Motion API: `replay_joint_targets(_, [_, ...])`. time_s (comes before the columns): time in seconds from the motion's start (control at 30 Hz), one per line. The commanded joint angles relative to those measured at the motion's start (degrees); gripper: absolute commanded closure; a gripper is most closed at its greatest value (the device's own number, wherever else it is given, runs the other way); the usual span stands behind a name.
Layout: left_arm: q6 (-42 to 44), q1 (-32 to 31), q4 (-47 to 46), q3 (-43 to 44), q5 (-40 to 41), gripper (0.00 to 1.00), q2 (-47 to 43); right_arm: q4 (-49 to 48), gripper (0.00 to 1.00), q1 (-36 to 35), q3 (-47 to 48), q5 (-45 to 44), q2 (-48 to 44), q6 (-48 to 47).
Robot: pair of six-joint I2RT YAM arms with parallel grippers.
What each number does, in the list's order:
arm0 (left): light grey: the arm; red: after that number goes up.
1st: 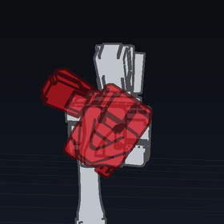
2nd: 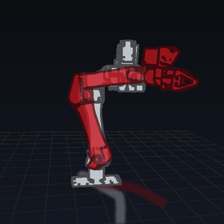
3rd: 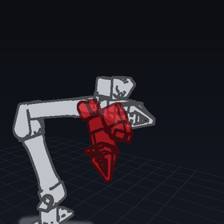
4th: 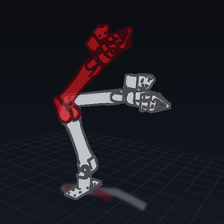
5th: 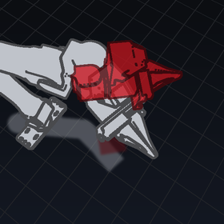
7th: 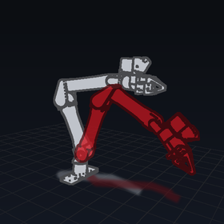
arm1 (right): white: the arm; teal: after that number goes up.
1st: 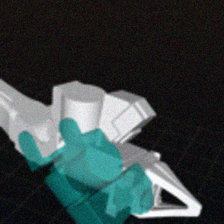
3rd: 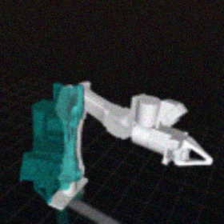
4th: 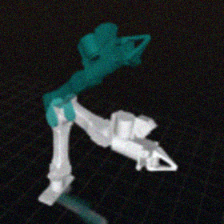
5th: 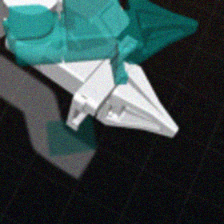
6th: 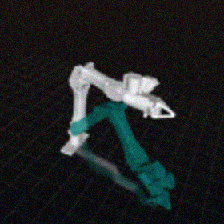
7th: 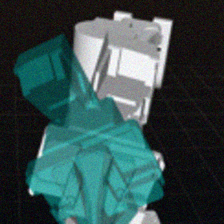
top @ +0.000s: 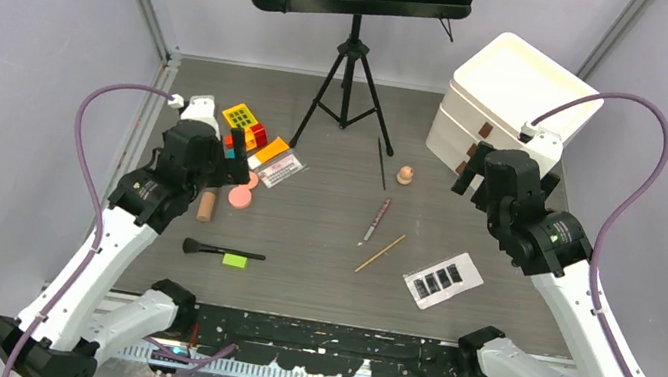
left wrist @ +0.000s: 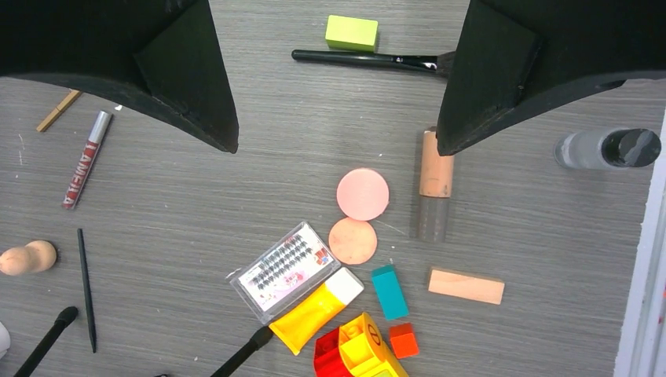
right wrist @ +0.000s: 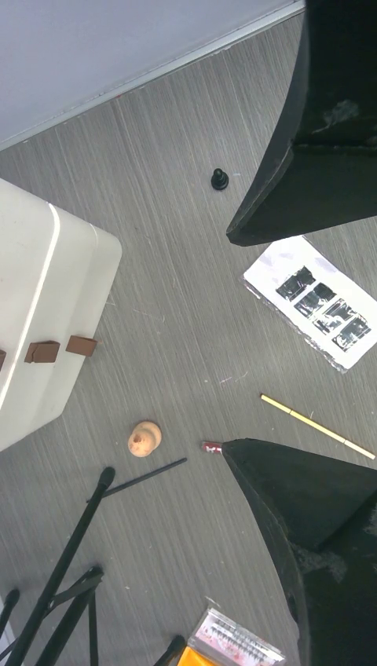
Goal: Organize the makeup
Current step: Open the drawer in the storage box.
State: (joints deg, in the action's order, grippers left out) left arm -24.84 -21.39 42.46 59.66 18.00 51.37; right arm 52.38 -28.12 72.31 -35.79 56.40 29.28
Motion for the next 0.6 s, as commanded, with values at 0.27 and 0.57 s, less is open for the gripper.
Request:
replay_joint_targets(0.27, [-1.9,0.0,-4.8,-1.6,1.7,0.00,-3.1,-0.6,0.03,0.0,-0.3,-2.3,-1.0,1.8])
replay_joint_targets(0.57, [-13.6,-0.5,-20.7,-3.6,-15.7,0.00,2.7,0.9,0.04,0.0,2.8,-3.5,-2.7,3.9])
